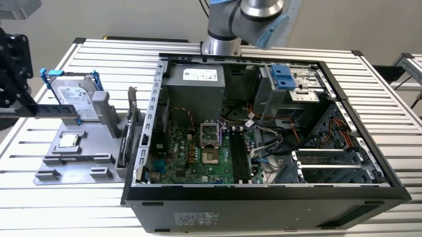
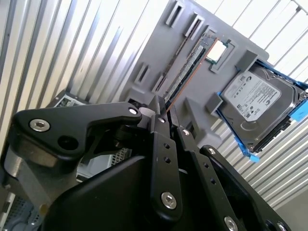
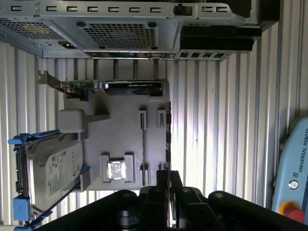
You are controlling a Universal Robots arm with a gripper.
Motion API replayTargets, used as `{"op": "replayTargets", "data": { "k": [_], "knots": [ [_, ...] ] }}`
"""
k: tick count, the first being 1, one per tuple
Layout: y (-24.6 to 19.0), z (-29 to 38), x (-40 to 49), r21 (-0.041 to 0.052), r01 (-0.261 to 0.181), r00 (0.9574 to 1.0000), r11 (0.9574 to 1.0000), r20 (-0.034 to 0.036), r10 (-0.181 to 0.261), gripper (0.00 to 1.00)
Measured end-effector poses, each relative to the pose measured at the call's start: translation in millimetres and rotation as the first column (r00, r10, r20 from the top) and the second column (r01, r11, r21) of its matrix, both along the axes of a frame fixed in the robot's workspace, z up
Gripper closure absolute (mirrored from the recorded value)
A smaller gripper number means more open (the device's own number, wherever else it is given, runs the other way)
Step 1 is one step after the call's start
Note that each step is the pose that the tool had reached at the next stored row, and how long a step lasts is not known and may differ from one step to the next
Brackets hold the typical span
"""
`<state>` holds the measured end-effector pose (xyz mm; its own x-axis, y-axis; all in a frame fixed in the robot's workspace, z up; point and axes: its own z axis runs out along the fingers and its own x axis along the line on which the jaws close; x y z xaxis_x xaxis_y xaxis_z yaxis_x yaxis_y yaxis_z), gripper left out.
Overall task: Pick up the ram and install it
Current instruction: 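Pick up the ram and move it above insertion slot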
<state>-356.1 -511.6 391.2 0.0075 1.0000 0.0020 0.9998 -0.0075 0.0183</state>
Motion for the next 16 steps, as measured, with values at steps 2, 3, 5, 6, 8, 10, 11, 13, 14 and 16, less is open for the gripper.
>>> {"op": "replayTargets", "data": {
  "k": [2,3,5,6,8,10,11,13,14,16],
  "knots": [
    [0.0,0.0,2.1,0.0000,0.000,1.0000,1.0000,0.0001,0.000,1.00],
    [0.0,0.0,3.1,0.0000,0.000,1.0000,1.0000,0.0000,0.000,1.00],
    [0.0,0.0,5.2,0.0001,0.000,1.0000,1.0000,0.0001,0.000,1.00],
    [0.0,0.1,6.2,-0.0001,0.000,1.0000,1.0000,-0.0001,0.000,1.00],
    [0.0,0.0,8.0,0.0000,0.000,1.0000,1.0000,0.0000,0.000,1.00],
    [0.0,-0.1,9.7,0.0001,0.000,1.0000,1.0000,0.0001,0.000,1.00],
    [0.0,0.0,10.6,0.0000,0.000,1.0000,1.0000,0.0000,0.000,1.00],
    [0.0,0.0,12.3,0.0001,0.000,1.0000,1.0000,0.0001,0.000,1.00],
    [0.0,0.0,13.2,0.0000,0.000,1.0000,1.0000,0.0000,0.000,1.00],
    [0.0,-0.1,15.0,0.0000,0.000,1.0000,1.0000,0.0001,0.000,1.00]
  ]
}}
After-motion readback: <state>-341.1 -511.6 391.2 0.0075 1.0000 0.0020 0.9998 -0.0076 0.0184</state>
